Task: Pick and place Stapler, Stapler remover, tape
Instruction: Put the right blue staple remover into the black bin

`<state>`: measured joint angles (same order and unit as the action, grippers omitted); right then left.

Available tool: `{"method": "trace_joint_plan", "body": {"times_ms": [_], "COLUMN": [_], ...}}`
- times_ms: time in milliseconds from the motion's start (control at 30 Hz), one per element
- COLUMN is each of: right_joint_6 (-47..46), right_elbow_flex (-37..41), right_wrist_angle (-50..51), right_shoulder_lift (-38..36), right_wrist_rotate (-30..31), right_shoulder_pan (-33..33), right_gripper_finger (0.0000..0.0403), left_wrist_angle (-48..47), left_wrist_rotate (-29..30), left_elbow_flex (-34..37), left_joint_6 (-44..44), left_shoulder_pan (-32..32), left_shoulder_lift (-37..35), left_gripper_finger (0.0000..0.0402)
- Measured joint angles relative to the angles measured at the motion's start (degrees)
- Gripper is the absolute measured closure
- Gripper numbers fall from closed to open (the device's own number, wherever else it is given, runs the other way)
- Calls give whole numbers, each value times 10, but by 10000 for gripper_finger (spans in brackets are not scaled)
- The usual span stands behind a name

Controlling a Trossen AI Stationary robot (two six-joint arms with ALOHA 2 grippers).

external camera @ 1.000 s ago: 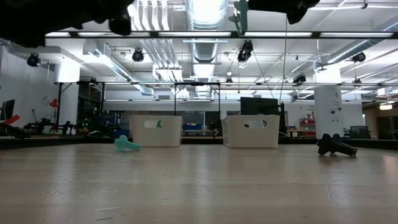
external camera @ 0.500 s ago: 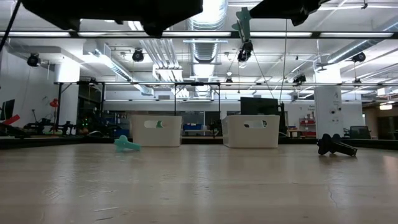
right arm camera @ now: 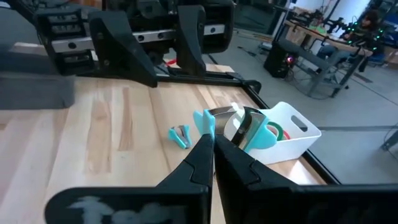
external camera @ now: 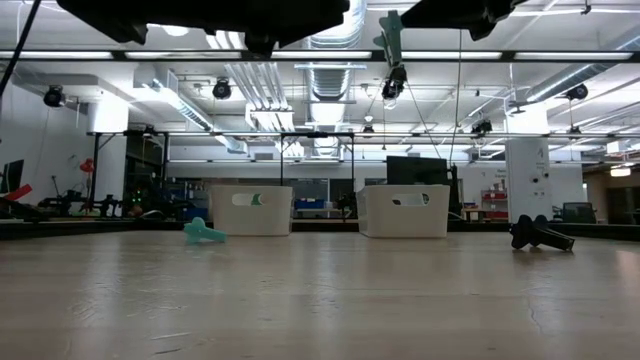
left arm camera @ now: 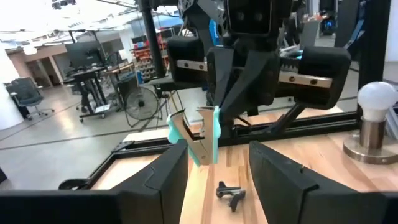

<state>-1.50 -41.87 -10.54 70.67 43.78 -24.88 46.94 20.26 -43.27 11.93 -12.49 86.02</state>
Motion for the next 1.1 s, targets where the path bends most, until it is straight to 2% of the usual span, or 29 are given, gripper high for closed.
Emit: {"method": "trace_joint_plan", "body": {"times_ms": [400,600,1100], "right_joint_6": [22,55,66], "right_elbow_flex": [-19,-51,-68], "right_wrist_angle": [-30,-35,-56], "right_shoulder_lift": [43,69,102], "right_wrist_rotate": [0,42,33], "right_shoulder_pan": [0,4,13], "right_gripper_finger": [394,394,394], "left_wrist_angle": [3,0,1], "left_wrist_rotate": [0,0,0], "left_elbow_flex": [-2,-2,-2], "left_joint_6": [-20,-20,-21], "left_shoulder_pan": [0,0,0], "left_shoulder_lift": [0,0,0], "left_gripper_finger": [230,232,232]}}
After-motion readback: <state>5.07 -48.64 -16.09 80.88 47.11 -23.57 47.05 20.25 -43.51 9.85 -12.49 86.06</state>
